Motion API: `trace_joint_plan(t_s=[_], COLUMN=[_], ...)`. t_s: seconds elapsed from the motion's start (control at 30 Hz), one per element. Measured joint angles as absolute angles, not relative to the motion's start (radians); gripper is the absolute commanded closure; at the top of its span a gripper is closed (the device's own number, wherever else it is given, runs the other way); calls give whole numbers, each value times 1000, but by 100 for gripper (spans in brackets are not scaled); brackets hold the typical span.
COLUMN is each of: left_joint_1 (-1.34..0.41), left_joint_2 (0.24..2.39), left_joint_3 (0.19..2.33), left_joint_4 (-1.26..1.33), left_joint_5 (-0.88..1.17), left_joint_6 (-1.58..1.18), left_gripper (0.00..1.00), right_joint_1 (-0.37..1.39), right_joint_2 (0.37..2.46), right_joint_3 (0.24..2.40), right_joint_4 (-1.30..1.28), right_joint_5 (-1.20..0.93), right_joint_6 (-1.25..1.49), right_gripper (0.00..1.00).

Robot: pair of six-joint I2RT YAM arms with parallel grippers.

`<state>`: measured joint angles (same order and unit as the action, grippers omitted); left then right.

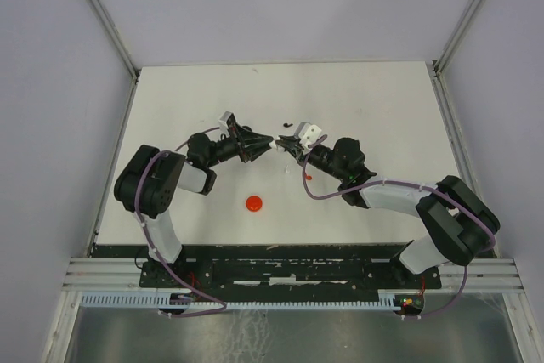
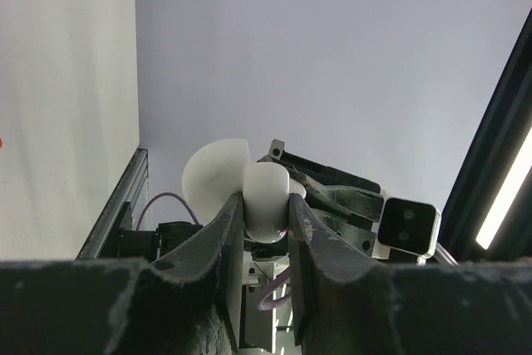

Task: Insert the wireless bluetooth earbuds into the charging case
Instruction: Place the earbud in the charging case.

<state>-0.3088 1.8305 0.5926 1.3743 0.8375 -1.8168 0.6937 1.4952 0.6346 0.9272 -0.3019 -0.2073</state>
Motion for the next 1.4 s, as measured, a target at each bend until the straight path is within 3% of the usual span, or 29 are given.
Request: trace_joint_plan(t_s=[0.63, 1.4], left_joint_1=[-309, -310], left_joint_2=[1863, 1876], left_joint_3=[590, 590], left_joint_4=[1457, 1473], left_joint_5=[830, 829], left_joint_6=[-1888, -1897], left_gripper=[97, 97], right_joint_1=[694, 697], right_joint_2=[1495, 1473], right_joint_3=[622, 590], right_joint_4=[965, 963], right_joint_5=[-291, -283], right_joint_6=[-207, -184], right_gripper=[96, 69])
